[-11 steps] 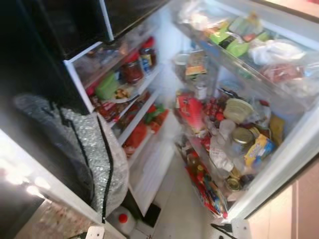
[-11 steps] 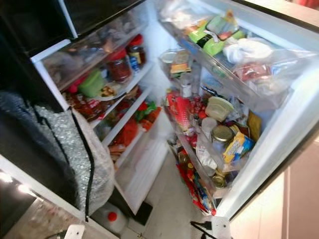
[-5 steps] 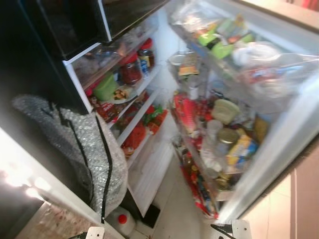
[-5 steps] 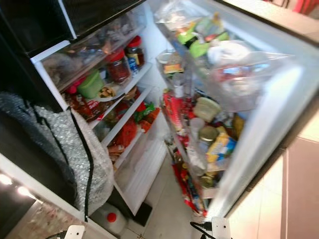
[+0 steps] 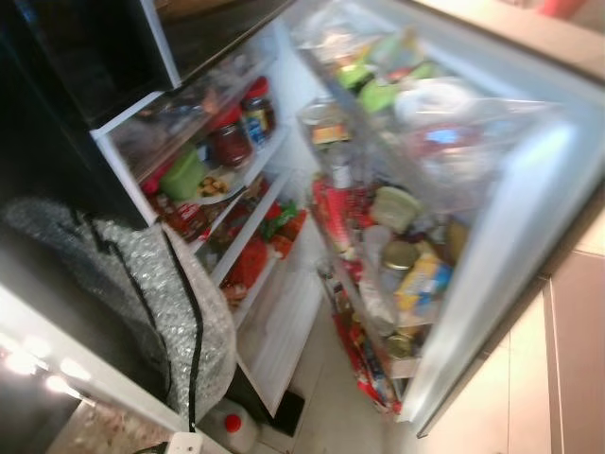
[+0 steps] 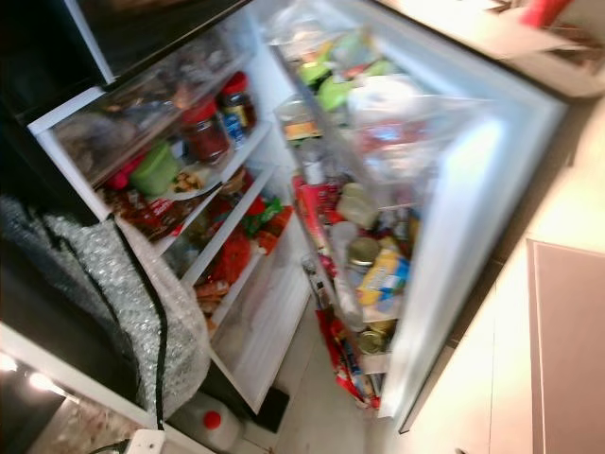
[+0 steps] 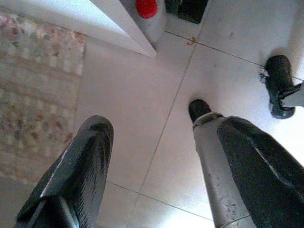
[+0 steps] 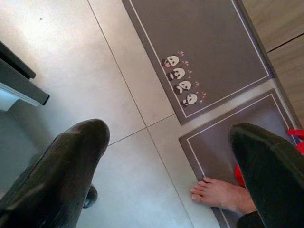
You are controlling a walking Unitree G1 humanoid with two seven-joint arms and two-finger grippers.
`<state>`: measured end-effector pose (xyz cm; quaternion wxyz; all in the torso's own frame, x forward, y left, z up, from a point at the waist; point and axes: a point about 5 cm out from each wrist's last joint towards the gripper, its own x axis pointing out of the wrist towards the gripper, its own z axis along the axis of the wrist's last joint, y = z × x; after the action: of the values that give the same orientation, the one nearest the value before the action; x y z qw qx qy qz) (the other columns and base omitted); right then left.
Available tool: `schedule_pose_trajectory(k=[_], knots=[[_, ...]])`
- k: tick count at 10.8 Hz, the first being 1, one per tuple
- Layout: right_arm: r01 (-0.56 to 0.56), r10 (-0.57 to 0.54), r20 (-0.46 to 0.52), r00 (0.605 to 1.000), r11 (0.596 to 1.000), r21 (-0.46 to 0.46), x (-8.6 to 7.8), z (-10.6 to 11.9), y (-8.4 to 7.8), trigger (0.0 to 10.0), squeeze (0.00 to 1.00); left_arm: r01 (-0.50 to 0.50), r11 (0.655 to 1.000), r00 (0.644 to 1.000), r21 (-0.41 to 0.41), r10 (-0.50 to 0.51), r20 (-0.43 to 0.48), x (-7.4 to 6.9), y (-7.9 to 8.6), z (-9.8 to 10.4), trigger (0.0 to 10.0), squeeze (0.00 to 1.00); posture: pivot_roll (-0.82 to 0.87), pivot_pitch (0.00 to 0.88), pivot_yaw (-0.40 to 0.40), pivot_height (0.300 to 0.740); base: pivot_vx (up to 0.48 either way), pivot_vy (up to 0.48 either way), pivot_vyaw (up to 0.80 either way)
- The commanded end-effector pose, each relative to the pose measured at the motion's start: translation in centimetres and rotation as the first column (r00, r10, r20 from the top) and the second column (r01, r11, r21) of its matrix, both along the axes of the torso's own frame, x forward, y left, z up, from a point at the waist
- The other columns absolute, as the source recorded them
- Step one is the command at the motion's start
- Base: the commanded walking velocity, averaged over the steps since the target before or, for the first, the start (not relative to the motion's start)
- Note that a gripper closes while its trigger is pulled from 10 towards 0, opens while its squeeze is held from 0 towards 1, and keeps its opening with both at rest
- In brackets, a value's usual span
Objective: Restocking fridge
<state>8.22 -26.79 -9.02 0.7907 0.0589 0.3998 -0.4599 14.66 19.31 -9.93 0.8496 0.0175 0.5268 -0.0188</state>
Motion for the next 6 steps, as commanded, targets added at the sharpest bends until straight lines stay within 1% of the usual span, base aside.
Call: schedule_pose_trajectory(k=[1,2,3,4,5,6], knots=[[0.030,-0.029,0.030,0.999,0.999,-0.042,0.1,0.4,-0.4,10.0,0.00,-0.007,0.999,1.000,0.032,0.007,-0.018,-0.5,1.1,0.0,10.0,0.00,-0.24,0.000,0.157,0.740,0.000,0.000,0.00],[0.040,-0.030,0.063,0.998,0.985,-0.168,0.2,1.4,-1.4,10.0,0.00,-0.007,0.999,1.000,0.033,0.007,-0.017,-0.5,1.1,0.0,10.0,0.00,-0.24,0.000,0.158,0.740,0.000,0.000,0.00],[0.053,-0.031,0.082,0.996,0.957,-0.286,0.2,2.5,-2.8,10.0,0.00,-0.006,0.999,1.000,0.035,0.007,-0.016,-0.5,1.1,0.0,10.0,0.00,-0.25,0.000,0.158,0.740,0.000,0.000,0.00],[0.033,0.011,0.125,0.992,0.939,-0.342,0.8,3.4,-3.5,10.0,0.00,-0.005,0.999,1.000,0.037,0.006,-0.015,-0.4,1.1,0.0,10.0,0.00,-0.25,0.000,0.157,0.740,0.000,0.000,0.00],[-0.021,0.094,0.170,0.981,0.922,-0.387,1.9,4.3,-3.8,10.0,0.00,-0.005,0.999,1.000,0.036,0.006,-0.015,-0.4,1.1,0.0,10.0,0.00,-0.25,0.000,0.155,0.740,0.000,0.000,0.00],[-0.066,0.166,0.227,0.960,0.918,-0.391,2.9,4.9,-3.5,10.0,0.00,-0.005,0.999,1.000,0.037,0.005,-0.015,-0.4,1.1,0.0,10.0,0.00,-0.25,0.000,0.155,0.740,0.000,0.000,0.00]])
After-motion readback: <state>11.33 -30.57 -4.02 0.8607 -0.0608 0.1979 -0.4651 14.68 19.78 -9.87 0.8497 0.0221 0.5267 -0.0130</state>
